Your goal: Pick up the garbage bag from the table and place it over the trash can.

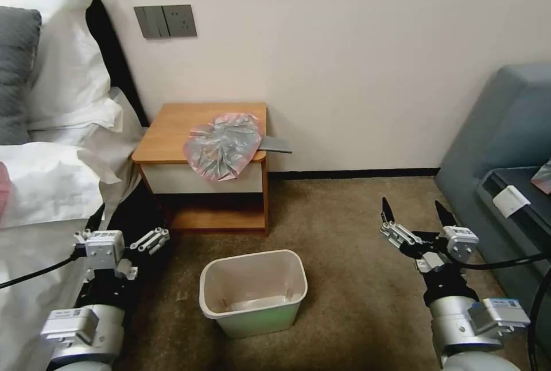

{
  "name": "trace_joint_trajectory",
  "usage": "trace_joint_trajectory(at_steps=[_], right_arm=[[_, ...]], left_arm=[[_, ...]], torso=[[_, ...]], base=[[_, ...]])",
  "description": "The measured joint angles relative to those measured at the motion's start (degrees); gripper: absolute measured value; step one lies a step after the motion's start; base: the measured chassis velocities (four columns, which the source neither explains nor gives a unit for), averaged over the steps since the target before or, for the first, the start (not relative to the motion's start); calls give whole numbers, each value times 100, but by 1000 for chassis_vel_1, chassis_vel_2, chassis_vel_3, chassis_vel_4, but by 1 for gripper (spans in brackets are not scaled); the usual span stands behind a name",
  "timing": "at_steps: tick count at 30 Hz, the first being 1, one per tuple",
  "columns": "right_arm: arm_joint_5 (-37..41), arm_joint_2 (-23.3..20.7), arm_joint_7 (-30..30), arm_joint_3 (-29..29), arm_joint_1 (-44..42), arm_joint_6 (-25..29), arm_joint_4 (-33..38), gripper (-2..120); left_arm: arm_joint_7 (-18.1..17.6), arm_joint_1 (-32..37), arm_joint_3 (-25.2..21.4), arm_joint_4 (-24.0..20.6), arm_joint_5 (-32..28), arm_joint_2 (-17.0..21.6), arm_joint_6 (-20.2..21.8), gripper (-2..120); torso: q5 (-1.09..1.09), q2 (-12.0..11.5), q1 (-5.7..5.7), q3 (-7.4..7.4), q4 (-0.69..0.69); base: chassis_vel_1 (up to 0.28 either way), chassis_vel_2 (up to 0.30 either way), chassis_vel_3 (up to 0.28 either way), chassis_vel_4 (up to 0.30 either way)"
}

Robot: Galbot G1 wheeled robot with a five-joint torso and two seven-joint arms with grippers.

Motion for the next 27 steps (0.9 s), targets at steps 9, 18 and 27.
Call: trace_joint_trajectory(at_steps=[9, 18, 27], right_arm=[[1534, -213, -58, -124, 439, -343, -193, 100], [6430, -572, 1425, -769, 2520, -1320, -1169, 100], [8876, -269, 2031, -951, 4314, -1684, -2788, 100]], left_arm=[[-97, 41, 218, 20, -109, -11, -27, 100], [-126, 97, 206, 17, -54, -24, -153, 100], [-102, 116, 81, 52, -44, -51, -280, 100]], torso=[[0, 0, 0, 0, -1], [0, 0, 0, 1, 0], [0, 0, 0, 2, 0]], base=[[0, 0, 0, 0], [0, 0, 0, 0], [0, 0, 0, 0]])
